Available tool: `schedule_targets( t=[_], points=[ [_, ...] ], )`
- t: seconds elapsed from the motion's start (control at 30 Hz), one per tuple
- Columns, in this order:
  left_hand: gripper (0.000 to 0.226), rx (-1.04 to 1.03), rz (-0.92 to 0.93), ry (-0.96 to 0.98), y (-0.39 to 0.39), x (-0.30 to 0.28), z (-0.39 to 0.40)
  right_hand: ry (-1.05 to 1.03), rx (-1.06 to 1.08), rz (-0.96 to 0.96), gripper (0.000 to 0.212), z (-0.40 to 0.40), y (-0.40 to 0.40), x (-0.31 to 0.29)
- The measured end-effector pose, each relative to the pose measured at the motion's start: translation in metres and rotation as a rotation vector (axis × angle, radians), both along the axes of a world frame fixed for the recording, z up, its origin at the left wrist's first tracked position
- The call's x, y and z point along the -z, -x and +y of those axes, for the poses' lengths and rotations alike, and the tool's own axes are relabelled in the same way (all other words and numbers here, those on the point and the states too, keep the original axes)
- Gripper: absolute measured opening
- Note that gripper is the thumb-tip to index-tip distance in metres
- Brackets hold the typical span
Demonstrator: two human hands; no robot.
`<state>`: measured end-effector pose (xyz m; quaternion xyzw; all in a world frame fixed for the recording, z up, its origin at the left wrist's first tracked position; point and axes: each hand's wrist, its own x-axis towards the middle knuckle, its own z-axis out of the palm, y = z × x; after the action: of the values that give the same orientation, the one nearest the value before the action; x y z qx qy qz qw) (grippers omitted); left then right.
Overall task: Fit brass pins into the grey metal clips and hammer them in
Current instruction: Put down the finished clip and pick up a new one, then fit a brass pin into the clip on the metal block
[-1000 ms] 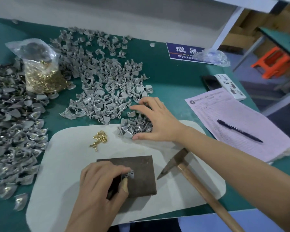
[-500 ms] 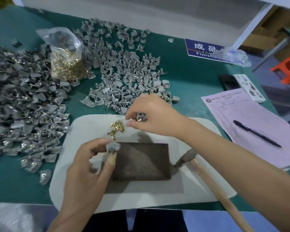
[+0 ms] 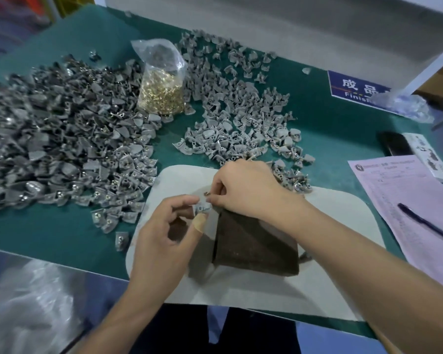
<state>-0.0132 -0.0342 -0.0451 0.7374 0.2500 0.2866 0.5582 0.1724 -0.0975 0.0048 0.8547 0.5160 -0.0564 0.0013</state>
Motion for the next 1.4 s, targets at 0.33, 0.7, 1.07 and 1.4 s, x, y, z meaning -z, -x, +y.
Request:
schedule_targets(
  t=[0.33, 0.7, 1.07, 1.4],
  points=[
    [0.028, 0.021, -0.043, -0.022, 0.012, -0.007, -0.014, -0.421, 0.354, 0.427, 0.011, -0.065, 0.027, -0.027],
    [0.029, 0.110, -0.073, -0.114, 0.011, -0.018, -0.036, -0.915, 0.497, 0.461, 0.009, -0.131, 0.131, 0.025],
    [0.034, 0.114, 0.029, -0.243, -0.017, -0.008, -0.034, -1.018, 0.594, 0.579, 0.007, -0.114, 0.115, 0.023],
    [0.025, 0.236, 0.198, -0.521, -0.016, -0.027, -0.044, -1.262, 0.736, 0.889, 0.022, -0.137, 0.111, 0.014]
  ],
)
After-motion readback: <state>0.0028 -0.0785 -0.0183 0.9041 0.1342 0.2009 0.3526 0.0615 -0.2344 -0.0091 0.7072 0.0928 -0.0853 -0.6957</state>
